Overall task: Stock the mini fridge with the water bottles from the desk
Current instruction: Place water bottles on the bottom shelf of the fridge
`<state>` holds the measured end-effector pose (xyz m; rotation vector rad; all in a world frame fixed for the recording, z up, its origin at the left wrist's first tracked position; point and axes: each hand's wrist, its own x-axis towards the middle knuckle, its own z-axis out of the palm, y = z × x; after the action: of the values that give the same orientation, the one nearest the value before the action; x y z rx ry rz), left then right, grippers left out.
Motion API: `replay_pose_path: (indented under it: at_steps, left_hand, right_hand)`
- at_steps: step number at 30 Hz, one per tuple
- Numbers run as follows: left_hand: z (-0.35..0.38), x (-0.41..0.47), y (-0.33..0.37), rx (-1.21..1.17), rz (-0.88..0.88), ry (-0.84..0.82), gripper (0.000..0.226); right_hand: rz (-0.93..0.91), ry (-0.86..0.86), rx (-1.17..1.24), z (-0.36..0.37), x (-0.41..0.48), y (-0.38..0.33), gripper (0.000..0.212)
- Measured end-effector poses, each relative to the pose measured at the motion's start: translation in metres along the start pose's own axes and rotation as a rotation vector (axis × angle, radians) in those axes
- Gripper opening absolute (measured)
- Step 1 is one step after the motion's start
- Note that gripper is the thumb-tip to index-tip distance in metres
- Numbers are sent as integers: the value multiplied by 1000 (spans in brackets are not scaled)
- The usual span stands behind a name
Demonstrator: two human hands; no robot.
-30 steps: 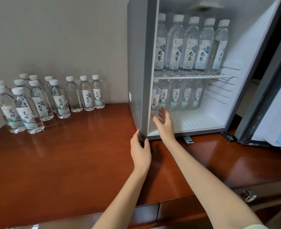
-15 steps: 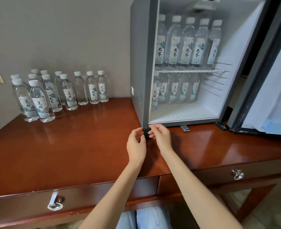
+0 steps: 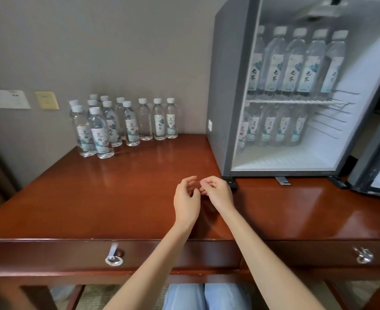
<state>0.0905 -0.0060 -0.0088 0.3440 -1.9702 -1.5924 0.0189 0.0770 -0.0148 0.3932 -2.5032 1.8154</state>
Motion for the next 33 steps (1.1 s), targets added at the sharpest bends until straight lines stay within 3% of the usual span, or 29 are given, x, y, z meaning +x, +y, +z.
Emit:
replay_pose_path:
  at_steps: [7, 12, 18, 21, 25, 33]
  left_hand:
    - [-112, 39, -28, 191, -9, 202, 37]
    - [-181, 65, -45, 202, -59, 369, 37]
    - [-196, 96, -56, 213, -56, 446, 38]
    - [-197, 115, -61, 199, -52, 472, 37]
    - [-201, 145, -67, 175, -64, 508, 40]
    - [-211, 208, -83, 88, -40, 393, 57]
  right_hand:
    - [-59, -185, 51, 99, -1, -36, 20]
    - [-84, -288, 96, 157, 1, -55, 16]
    - [-114, -351, 176, 205, 19, -69, 14]
    - [-148, -353, 226, 226, 36, -73, 2]
    - [-174, -320, 275, 251, 63, -81, 23]
    - [-182, -317, 295, 285, 116, -83, 55]
